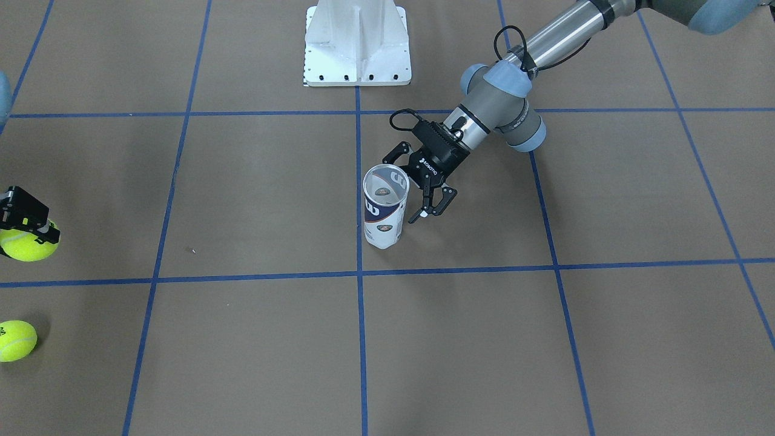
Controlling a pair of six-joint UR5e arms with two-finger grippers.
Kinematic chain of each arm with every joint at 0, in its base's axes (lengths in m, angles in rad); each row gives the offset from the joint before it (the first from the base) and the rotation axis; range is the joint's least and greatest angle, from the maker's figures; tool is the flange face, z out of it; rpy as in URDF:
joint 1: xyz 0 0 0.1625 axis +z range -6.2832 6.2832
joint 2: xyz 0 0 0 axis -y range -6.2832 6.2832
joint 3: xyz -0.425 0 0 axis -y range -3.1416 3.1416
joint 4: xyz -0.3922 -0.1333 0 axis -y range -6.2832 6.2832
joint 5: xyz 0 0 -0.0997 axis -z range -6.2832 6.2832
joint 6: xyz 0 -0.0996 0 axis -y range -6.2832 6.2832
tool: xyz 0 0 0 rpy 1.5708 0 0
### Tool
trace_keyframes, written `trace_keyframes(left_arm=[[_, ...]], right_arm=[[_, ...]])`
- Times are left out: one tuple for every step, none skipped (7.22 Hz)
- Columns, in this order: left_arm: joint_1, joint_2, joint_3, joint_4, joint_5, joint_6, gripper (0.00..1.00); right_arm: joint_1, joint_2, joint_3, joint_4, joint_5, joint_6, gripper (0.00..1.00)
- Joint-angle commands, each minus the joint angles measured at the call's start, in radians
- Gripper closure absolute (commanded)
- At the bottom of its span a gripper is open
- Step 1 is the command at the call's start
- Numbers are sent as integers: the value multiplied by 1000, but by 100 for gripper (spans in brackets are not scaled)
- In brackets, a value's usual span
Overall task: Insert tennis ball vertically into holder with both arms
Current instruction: 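Lift the ball with the right gripper while the left gripper grasps the can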
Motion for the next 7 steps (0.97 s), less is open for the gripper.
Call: trace_keyframes(left_arm=[[-2,1,2,-6,13,0,2],[1,0,4,-6,33,0,2],[1,-1,4,-6,34,0,2],[1,-2,12,-4,36,0,2],[2,-2,28,-7,50,-2,2],[2,-4,32,-7,51,-2,2],[4,-5,33,-7,51,-2,2]], right_arm=[[1,0,1,0,0,0,100],[1,0,1,2,0,0,100],[1,0,1,2,0,0,100],[1,0,1,2,0,0,100],[1,0,1,2,0,0,100],[1,0,8,2,0,0,100],[2,0,10,2,0,0,100]])
